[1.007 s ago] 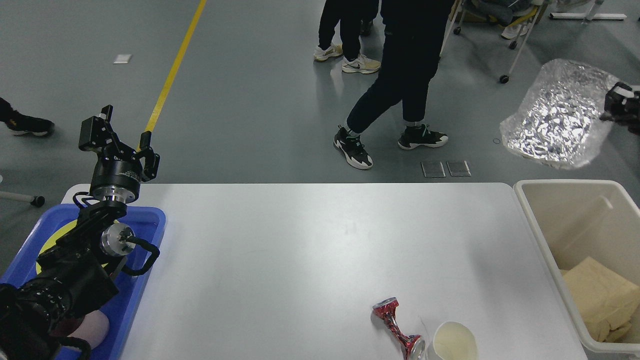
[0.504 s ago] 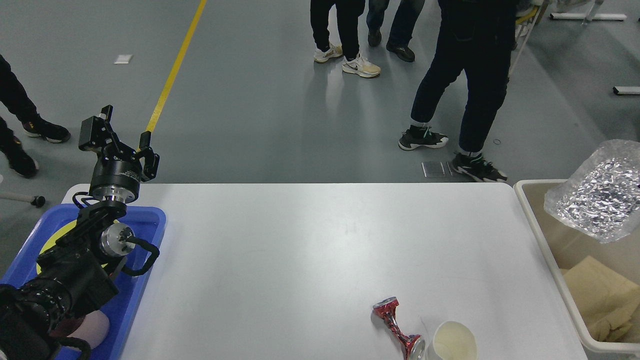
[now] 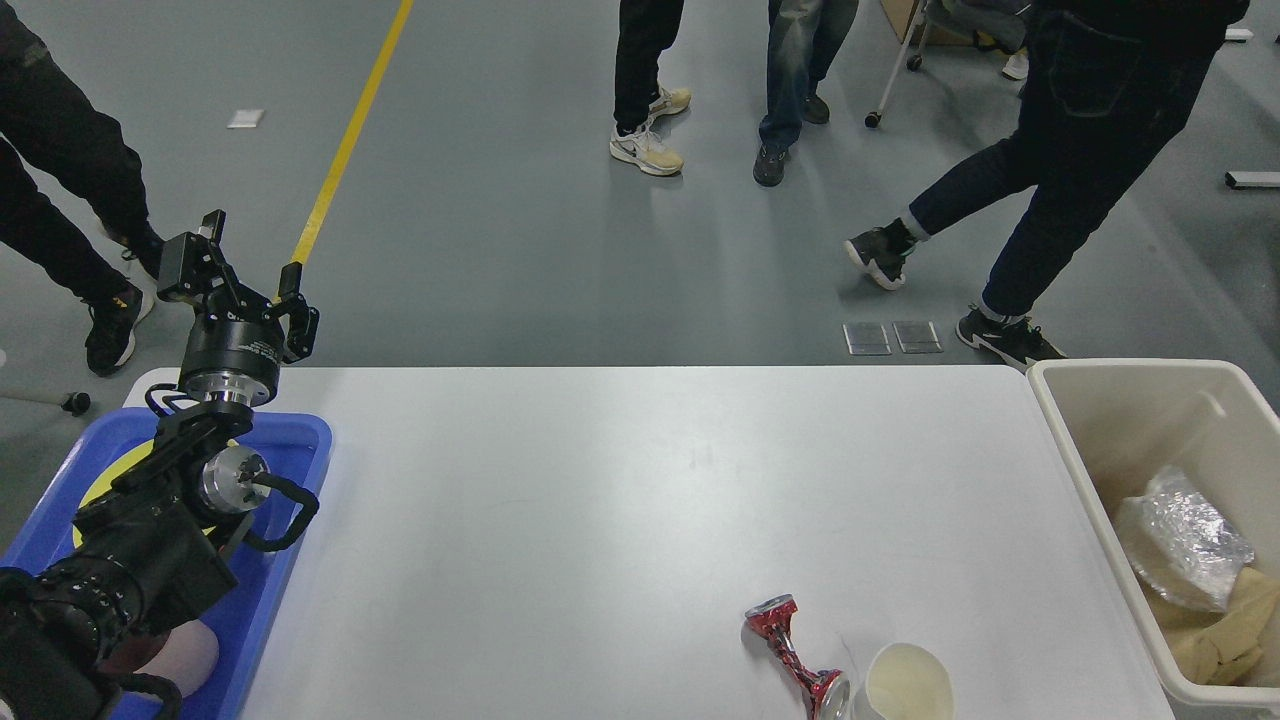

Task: Tidy desktop
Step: 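Bring the right gripper back over the table toward the paper cup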

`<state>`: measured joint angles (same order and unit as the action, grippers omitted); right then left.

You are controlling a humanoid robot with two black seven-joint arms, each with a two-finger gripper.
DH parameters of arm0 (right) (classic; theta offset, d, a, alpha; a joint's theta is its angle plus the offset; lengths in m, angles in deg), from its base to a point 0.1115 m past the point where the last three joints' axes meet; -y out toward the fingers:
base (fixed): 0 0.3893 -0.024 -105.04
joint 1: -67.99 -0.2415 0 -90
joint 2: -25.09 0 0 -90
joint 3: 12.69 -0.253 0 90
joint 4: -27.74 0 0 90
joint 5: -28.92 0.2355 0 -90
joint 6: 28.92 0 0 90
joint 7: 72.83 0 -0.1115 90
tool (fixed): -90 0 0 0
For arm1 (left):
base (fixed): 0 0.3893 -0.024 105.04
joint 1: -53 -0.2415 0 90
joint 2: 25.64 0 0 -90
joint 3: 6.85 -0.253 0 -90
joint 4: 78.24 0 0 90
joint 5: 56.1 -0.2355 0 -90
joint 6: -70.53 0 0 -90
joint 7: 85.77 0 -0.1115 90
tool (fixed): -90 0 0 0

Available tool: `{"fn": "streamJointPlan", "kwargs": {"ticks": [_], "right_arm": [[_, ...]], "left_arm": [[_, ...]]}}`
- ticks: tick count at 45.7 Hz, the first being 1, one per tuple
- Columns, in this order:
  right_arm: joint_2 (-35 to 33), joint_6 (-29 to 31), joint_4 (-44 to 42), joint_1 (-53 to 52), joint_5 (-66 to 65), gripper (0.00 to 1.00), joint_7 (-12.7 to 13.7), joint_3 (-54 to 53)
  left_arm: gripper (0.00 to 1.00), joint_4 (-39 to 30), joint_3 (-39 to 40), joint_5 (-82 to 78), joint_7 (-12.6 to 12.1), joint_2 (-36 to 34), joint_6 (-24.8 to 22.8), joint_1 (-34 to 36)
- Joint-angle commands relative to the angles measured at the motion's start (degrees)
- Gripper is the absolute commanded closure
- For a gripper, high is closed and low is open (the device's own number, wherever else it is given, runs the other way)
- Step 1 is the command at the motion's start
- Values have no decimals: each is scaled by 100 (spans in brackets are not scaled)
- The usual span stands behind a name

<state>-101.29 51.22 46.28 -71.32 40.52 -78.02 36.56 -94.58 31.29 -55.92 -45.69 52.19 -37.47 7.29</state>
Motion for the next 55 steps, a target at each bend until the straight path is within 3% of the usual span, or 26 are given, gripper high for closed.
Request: {"fn": "streamJointPlan", "kwargs": {"ticks": [1, 11, 21, 24, 28, 35, 40, 46, 55], "right_arm": [[43, 72, 114, -53, 0, 0, 0, -170], [245, 81, 983, -1018, -115, 0, 0, 145], [894, 317, 2739, -3082, -150, 0, 0, 2192], [1088, 764, 3496, -3864, -132, 0, -17, 2623], [1325, 1817, 4130, -4805, -123, 0, -17, 2941], [1405, 4226, 4289, -5685, -106, 0, -17, 2880], [1379, 5457, 4359, -6151, -106, 0, -17, 2835], [1326, 6136, 4719, -7029, -97, 0, -17, 2941], [1001, 6093, 4931, -7497, -106, 0, -17, 2870]], "left_arm": [[4, -1, 0, 0, 0, -5, -1, 0], [4, -1, 0, 0, 0, 4, -1, 0], [4, -1, 0, 0, 0, -5, -1, 0], [4, -1, 0, 0, 0, -5, -1, 0], [4, -1, 0, 0, 0, -5, -1, 0], [4, -1, 0, 0, 0, -5, -1, 0], [4, -1, 0, 0, 0, -5, -1, 0], [4, -1, 0, 0, 0, -5, -1, 0], [4, -1, 0, 0, 0, -5, -1, 0]]}}
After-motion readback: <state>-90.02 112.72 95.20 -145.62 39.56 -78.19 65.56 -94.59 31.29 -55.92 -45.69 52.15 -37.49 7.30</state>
